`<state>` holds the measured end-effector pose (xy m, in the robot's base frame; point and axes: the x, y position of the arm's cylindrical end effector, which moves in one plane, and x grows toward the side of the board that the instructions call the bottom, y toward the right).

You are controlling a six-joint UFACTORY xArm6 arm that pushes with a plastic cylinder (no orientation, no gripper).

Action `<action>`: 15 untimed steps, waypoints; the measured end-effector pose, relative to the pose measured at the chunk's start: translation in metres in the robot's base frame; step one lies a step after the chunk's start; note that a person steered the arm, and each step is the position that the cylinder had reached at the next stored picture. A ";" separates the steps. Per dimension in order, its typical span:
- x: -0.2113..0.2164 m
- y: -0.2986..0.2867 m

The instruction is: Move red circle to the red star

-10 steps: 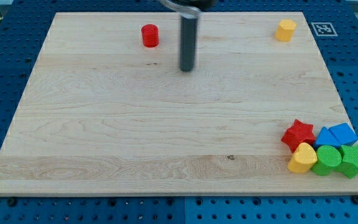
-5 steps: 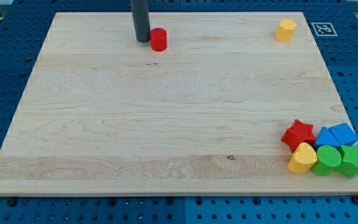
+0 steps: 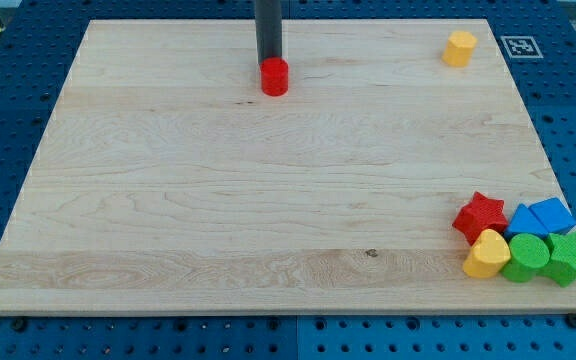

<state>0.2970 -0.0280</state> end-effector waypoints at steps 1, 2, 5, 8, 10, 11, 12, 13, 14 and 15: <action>0.031 0.006; 0.060 0.008; 0.149 0.012; 0.189 0.066; 0.189 0.132; 0.189 0.162; 0.189 0.183; 0.189 0.199; 0.189 0.204; 0.189 0.203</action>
<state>0.4861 0.1747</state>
